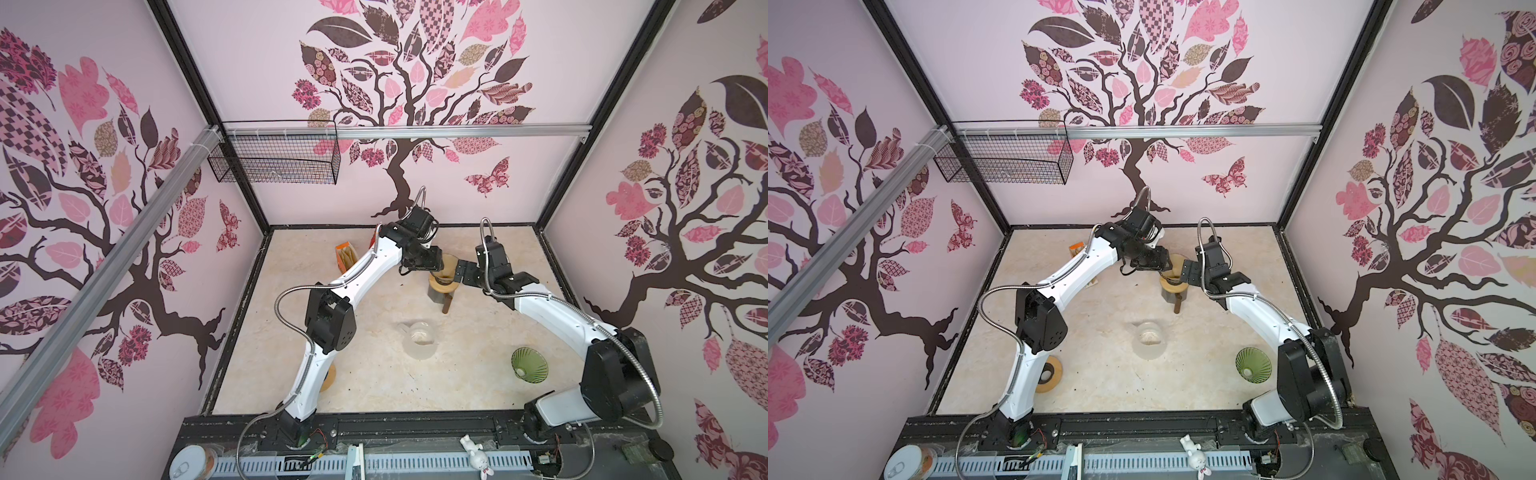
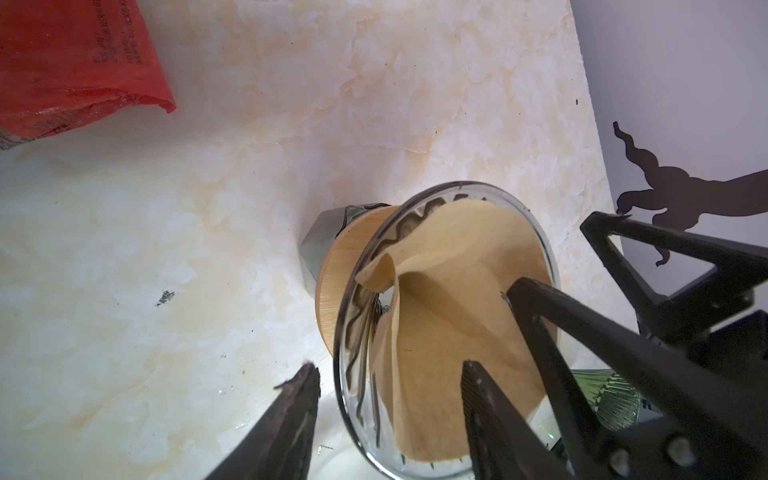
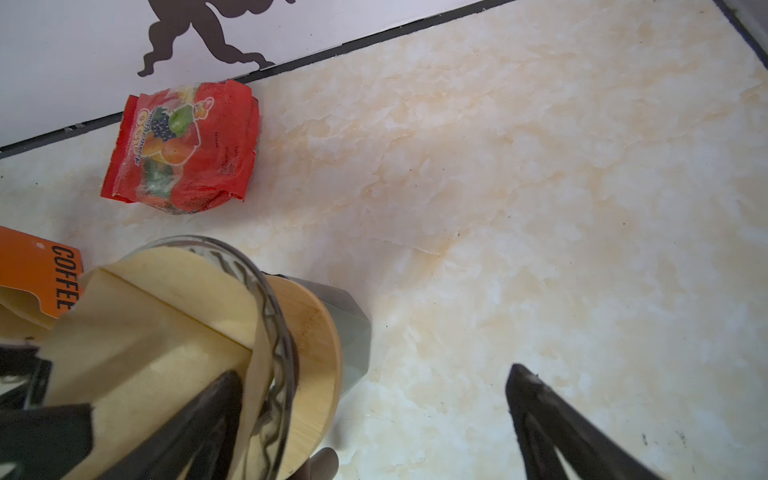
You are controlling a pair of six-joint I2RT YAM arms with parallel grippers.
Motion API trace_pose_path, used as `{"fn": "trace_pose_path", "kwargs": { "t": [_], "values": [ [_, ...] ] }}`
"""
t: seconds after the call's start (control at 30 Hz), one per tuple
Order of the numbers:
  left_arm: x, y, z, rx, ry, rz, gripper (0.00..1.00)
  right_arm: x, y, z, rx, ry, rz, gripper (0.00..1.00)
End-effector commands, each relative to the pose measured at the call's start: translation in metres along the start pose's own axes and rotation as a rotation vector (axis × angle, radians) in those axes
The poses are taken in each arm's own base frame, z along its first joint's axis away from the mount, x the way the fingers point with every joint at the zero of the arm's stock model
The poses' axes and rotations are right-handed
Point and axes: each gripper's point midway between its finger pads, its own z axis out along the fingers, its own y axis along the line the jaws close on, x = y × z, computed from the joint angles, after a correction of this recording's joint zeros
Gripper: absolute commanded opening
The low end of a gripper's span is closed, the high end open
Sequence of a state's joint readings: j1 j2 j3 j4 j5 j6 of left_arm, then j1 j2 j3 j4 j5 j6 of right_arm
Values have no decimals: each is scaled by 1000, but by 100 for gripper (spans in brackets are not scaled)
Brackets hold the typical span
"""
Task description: Place the coffee filter in the dripper
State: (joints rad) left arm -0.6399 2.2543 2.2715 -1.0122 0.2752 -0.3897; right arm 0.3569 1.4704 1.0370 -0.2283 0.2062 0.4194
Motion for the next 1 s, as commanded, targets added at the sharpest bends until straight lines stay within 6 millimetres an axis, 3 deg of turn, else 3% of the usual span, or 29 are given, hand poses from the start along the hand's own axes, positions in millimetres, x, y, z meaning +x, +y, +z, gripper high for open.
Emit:
{"fn": "trace_pose_path", "kwargs": {
  "t": [0.0, 0.97],
  "values": [
    [9, 1, 6, 3, 27, 5, 58, -3, -3, -8, 12, -15, -7, 100],
    [14, 17, 32, -48, 66, -9, 58, -2, 2, -3, -6, -12, -19, 100]
  ]
}}
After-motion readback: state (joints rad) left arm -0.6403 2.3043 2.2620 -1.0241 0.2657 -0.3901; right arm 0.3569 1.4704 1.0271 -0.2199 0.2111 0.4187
